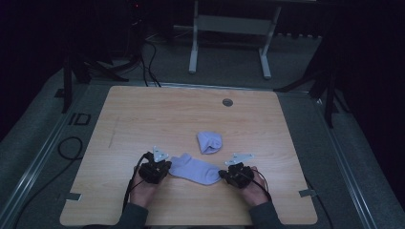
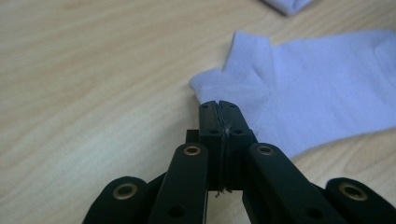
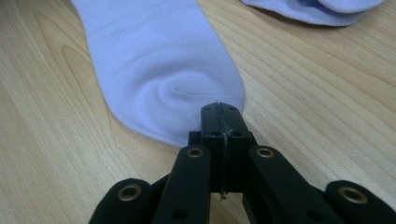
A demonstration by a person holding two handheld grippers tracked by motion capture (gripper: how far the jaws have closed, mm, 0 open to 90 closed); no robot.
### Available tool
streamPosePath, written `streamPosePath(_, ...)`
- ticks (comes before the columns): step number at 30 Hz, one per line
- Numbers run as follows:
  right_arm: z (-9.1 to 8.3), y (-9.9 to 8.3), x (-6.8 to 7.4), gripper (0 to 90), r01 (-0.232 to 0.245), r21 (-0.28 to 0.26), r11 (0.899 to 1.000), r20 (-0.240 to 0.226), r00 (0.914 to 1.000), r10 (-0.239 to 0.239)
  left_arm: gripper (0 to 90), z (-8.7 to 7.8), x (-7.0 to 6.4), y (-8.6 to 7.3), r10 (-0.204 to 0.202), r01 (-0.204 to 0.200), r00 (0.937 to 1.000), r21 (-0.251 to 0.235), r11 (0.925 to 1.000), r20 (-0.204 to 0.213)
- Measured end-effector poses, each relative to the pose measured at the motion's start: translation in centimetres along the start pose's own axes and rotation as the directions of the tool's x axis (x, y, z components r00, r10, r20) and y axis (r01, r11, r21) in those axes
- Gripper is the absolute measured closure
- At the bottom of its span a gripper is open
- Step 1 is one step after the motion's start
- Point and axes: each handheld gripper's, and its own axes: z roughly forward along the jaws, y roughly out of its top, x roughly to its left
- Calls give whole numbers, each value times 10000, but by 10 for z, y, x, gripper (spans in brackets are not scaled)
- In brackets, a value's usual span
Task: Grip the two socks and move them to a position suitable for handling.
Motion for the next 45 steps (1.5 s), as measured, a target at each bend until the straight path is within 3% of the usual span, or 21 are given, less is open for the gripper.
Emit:
streamPosePath(3, 0, 0, -1, 900, 34, 27, 10000, -2, 10000, -34, 894, 0, -1, -1, 49, -49, 10000, 81, 10000, 37)
streamPosePath(4, -1, 0, -1, 900, 15, 38, 10000, 73, 10000, -15, 893, -2, -8, -6, 66, -72, 9996, 210, 9998, 291)
streamPosePath(9, -3, -2, -5, 900, -29, 78, 10000, 226, 9997, 27, 837, -3, -17, -15, 17, -55, 9963, 436, 9990, 857)
streamPosePath(11, -5, -3, -7, 900, -11, 140, 9999, 388, 9992, 6, 716, -4, -19, -16, -19, -14, 9951, 329, 9995, 989)
streamPosePath(14, -7, -3, -7, 900, 108, 185, 9998, 715, 9974, -121, 622, -6, -18, -13, 89, -83, 9934, -60, 9999, 1146)
streamPosePath(21, -13, 2, -7, 898, -67, -305, 9995, 985, 9951, 97, 570, -7, -8, -11, 43, -19, 9957, -258, 9997, 925)
streamPosePath(22, -17, 6, -9, 866, -165, -526, 9985, 1166, 9929, 226, 550, -6, 0, -9, -136, 155, 9987, -380, 9992, 496)
streamPosePath(25, -19, 13, -15, 857, -224, -755, 9969, 1377, 9899, 326, 549, -4, 9, -6, -144, 143, 9999, -398, 9991, -13)
streamPosePath(32, -9, 40, -36, 818, -561, -1058, 9928, 1523, 9857, 719, 549, 1, 21, -6, -647, 632, 9974, -462, 9969, -315)
streamPosePath(41, 16, 84, -76, 676, -1698, -1164, 9786, 1609, 9690, 1873, 550, 4, 23, -7, -682, 658, 9961, -445, 9968, -554)
streamPosePath(43, 23, 90, -82, 647, -2032, -1109, 9728, 1624, 9620, 2194, 549, 4, 23, -7, -643, 622, 9962, -386, 9973, -582)
streamPosePath(45, 29, 94, -91, 635, -2601, -1137, 9589, 1307, 9528, 2739, 549, 5, 23, -7, -648, 627, 9961, -374, 9973, -599)
